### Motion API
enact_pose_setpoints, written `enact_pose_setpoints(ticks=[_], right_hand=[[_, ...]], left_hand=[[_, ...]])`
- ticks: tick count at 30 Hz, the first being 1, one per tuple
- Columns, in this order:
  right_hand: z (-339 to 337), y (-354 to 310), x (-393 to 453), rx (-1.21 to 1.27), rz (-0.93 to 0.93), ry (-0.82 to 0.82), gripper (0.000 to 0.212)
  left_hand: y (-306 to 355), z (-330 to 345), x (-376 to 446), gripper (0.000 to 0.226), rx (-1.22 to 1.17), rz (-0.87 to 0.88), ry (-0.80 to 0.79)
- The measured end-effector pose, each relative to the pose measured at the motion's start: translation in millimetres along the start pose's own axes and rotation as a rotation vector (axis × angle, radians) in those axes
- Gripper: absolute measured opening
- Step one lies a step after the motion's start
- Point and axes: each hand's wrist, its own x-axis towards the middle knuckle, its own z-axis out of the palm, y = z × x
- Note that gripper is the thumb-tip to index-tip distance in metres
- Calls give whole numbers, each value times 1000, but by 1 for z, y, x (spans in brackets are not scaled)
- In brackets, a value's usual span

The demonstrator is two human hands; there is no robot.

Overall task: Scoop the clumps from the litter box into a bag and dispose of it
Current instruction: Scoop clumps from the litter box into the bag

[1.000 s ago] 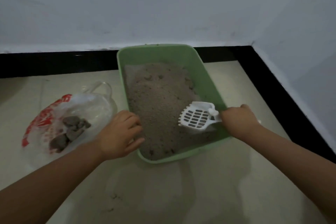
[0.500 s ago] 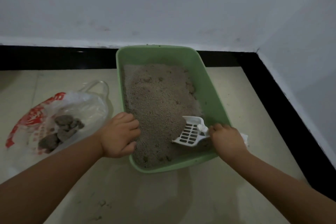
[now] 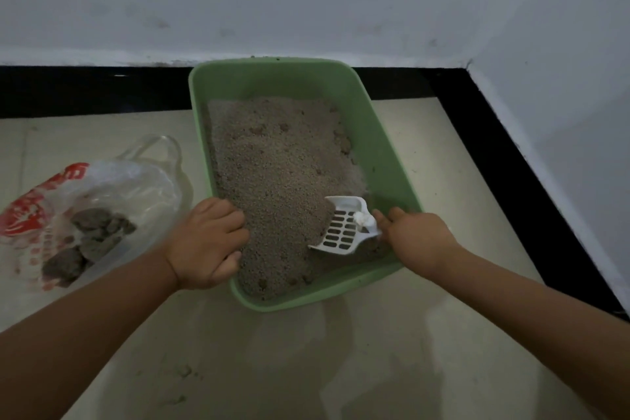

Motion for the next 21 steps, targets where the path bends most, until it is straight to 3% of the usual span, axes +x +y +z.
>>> enact_pose_setpoints(ticks=[10, 21], right_hand=[[13, -28, 39, 350, 195, 52, 42], [8, -71, 112, 620, 166, 197, 38]], left_hand=[[0, 1, 1, 24, -15, -9, 7], [3, 2, -1, 17, -53, -21, 46]])
